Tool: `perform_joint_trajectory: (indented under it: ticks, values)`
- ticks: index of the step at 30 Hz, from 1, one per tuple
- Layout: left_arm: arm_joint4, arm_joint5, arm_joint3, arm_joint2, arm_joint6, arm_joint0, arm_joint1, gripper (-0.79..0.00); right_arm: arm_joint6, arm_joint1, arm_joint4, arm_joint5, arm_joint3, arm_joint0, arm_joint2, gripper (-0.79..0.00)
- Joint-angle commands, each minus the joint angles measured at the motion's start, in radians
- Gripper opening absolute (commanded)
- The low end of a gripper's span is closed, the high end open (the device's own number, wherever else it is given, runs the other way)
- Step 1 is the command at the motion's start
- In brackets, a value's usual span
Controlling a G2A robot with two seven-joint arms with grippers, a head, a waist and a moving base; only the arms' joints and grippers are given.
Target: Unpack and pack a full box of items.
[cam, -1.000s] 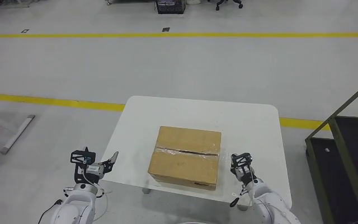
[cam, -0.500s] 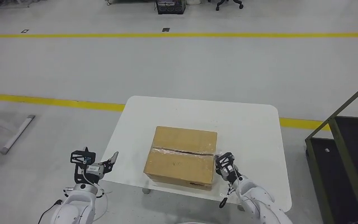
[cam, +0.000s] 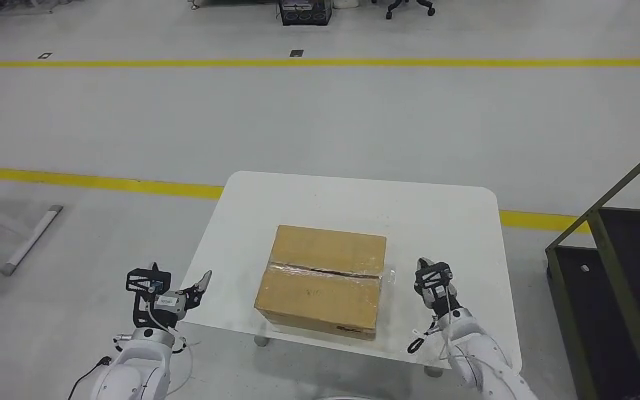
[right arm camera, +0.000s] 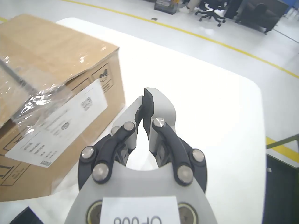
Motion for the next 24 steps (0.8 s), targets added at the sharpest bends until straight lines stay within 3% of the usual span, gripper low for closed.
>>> perform_joint_trajectory:
  ticks: [1, 8, 17, 24]
  values:
    - [-0.016, -0.023, -0.014, 0.010, -0.010, -0.013, -0.001, 0.000, 0.010, 0.004, 0.012, 0.010, -0.034, -0.022, 0.037, -0.785]
    - [-0.032, -0.116, -0.090, 0.069, -0.051, -0.073, -0.005, 0.000, 0.023, 0.017, 0.019, 0.007, -0.109, -0.081, 0.151, -0.785]
    - [-0.001, -0.200, -0.179, 0.244, -0.116, -0.178, -0.018, 0.000, 0.025, 0.023, 0.014, 0.036, -0.120, -0.107, 0.251, -0.785]
    - [-0.003, -0.203, -0.180, 0.253, -0.118, -0.181, -0.019, 0.000, 0.027, 0.022, 0.021, 0.038, -0.119, -0.115, 0.276, -0.785]
